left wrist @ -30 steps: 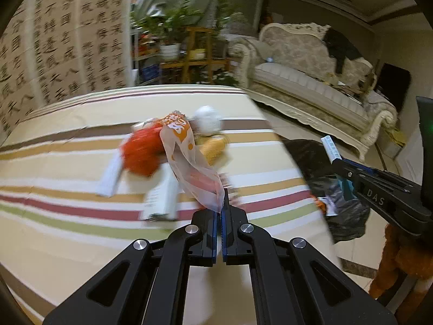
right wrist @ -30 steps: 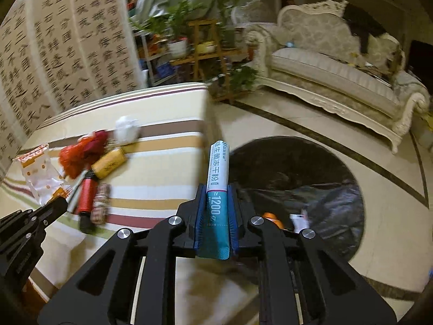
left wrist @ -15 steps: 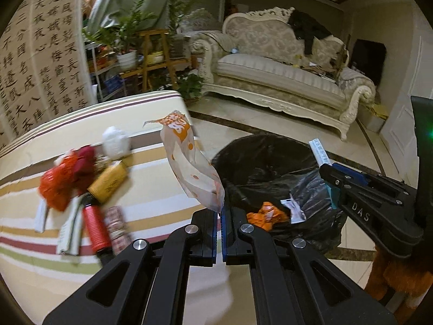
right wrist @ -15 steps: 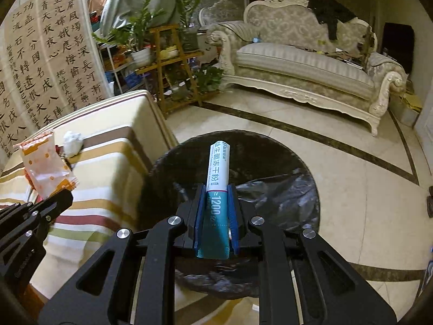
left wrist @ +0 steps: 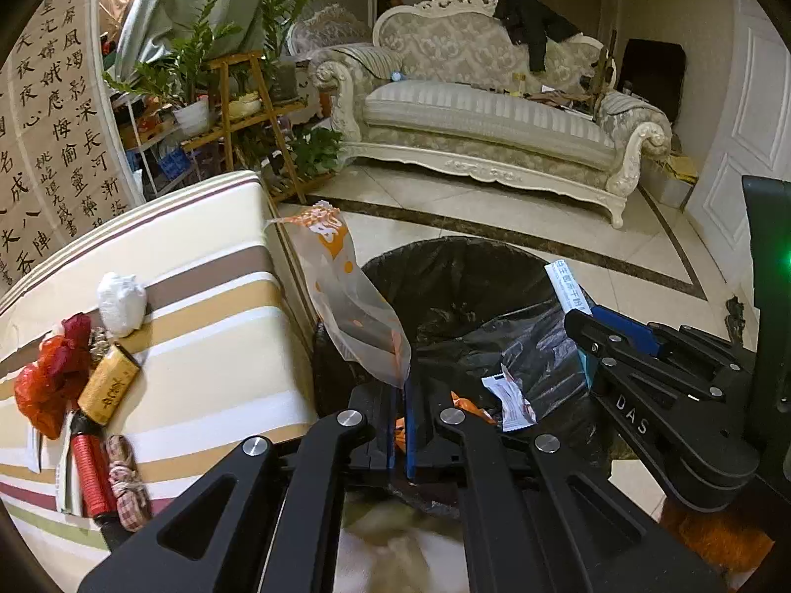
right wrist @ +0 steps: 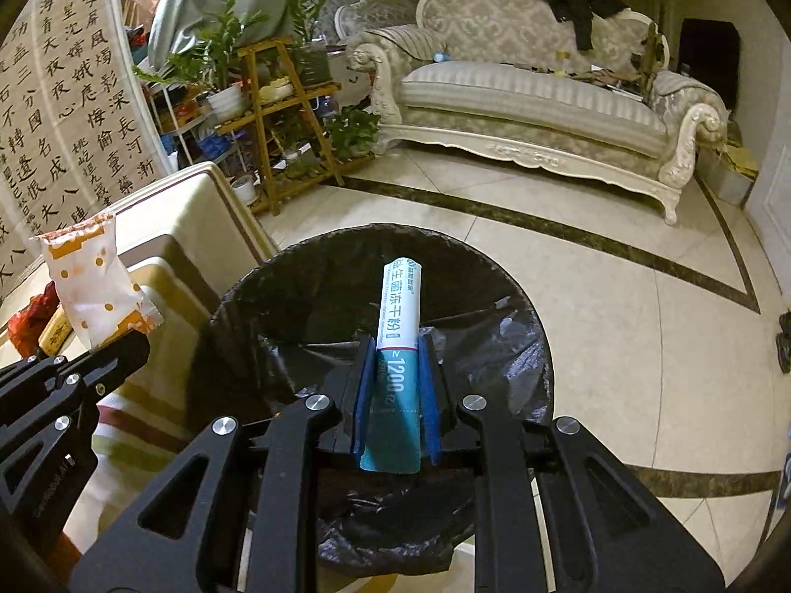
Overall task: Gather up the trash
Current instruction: 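Carry the wrapper and tube over the black bin and release both, then return the left tool to the table and grasp the red can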
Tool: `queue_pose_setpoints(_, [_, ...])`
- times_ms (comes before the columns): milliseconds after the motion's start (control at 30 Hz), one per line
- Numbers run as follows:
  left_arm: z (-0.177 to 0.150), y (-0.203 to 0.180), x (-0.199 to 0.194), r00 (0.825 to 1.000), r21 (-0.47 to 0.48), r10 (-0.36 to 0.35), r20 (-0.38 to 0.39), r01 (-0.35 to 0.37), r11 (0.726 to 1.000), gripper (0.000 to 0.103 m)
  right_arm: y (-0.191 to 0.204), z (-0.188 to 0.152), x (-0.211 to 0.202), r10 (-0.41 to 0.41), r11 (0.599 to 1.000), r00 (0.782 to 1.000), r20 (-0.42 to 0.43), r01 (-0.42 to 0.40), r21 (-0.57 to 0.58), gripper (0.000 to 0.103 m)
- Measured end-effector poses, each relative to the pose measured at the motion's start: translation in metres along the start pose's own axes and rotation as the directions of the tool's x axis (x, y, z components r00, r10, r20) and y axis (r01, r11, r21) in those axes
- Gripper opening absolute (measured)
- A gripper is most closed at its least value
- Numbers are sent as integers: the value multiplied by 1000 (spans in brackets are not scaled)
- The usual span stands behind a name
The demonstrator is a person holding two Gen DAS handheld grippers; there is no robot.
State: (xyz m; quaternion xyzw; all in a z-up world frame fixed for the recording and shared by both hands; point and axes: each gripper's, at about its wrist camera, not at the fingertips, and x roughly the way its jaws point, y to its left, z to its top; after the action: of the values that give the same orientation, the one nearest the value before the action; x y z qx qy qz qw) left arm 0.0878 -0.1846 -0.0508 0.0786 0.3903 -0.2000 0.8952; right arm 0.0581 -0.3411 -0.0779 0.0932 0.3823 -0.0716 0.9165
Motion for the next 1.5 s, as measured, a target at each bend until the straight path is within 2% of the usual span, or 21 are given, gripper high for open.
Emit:
queue_pose_setpoints(33, [0,-1,1,1000,2,-1,-7,1,1000,7,-2,0,2,0,1000,1000,-4,0,6,27])
queue_pose_setpoints(133, [-1,0,3,1000,-1,1,-11,-1,1000,29,-6,-2,3,-5,1000,1000,-3,5,20,31])
queue_pose_setpoints(233, [0,0,3,1000,1,0,-11,0,1000,31,-10,-2,3,-9,1000,1000,-3,9,29,34])
queue_pose_setpoints(367, [1,2,1,1000,-16,-1,-5,1,1000,45,-13,-3,0,-14,999,1000,4,14,42,43])
queue_pose_setpoints(400, [1,3,0,1000,-21,-1,-3,1,1000,46,-13,-2,-1,-15,999,1000,6,15,43,44])
queue_pose_setpoints(500, [-1,7,-5,1000,-36,7,2,-7,999,51,-12,-3,-5,-17,999,1000,16,16,49,51])
queue_pose_setpoints(567, [-1,11,-8,1000,-48,9,2,-9,999,54,-11,-3,-8,-16,999,1000,23,15,52,60])
queue_pose_setpoints(733, [-7,22,-19,999,-71,33,7,-32,997,57,-3,-4,-12,14,998,1000,20,-16,56,66])
queue_pose_setpoints(1000, [-23,55,-45,996,-121,87,13,-85,989,58,29,-8,-22,72,997,997,17,-72,14,66])
queue_pose_setpoints(1300, [-45,109,-66,980,-231,198,-7,-194,953,58,75,-14,-31,132,990,991,7,-131,-58,66])
queue_pose_setpoints(1500, [-59,130,-65,973,-271,225,-48,-229,935,57,104,-17,-33,164,980,986,-9,-164,-109,66])
